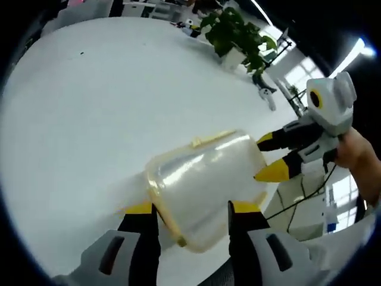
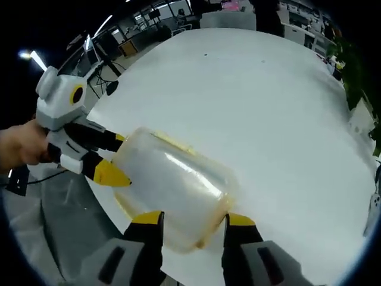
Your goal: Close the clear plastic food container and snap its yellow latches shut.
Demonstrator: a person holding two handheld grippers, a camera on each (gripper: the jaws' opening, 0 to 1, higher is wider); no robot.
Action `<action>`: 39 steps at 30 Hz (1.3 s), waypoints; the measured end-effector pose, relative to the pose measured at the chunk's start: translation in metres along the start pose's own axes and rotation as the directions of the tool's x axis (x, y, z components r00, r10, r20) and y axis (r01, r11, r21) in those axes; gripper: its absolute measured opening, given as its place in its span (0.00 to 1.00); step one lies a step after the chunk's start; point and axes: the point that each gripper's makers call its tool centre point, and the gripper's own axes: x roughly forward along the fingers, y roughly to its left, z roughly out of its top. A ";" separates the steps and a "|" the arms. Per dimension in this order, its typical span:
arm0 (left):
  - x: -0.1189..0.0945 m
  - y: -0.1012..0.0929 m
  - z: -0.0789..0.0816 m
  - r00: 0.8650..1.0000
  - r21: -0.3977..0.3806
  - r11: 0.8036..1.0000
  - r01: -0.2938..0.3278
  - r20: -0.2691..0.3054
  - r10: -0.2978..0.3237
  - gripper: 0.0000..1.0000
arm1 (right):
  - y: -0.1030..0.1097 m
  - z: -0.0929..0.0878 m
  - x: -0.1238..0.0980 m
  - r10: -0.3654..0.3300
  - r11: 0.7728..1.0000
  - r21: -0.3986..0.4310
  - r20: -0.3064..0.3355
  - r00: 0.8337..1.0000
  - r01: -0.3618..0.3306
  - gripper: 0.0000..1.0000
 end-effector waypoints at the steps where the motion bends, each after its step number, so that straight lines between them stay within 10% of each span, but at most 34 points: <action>1: -0.002 -0.001 0.000 1.000 0.000 1.000 0.003 0.002 -0.003 0.43 | 0.000 -0.006 0.004 0.003 1.000 0.006 0.000 1.000 -0.003 0.37; 20: 0.002 0.006 -0.007 1.000 0.062 0.998 0.003 0.001 -0.003 0.54 | 0.002 -0.015 0.004 0.083 0.995 0.052 0.028 0.996 -0.084 0.39; 29: -0.014 0.010 0.001 0.999 0.161 0.987 0.004 0.034 -0.010 0.54 | -0.004 -0.007 -0.015 0.056 0.994 -0.101 0.047 0.997 -0.051 0.36; 39: -0.037 0.002 0.024 0.995 0.490 0.872 0.005 0.081 -0.052 0.47 | 0.020 0.009 -0.029 0.160 0.902 -0.417 0.077 0.984 -0.114 0.37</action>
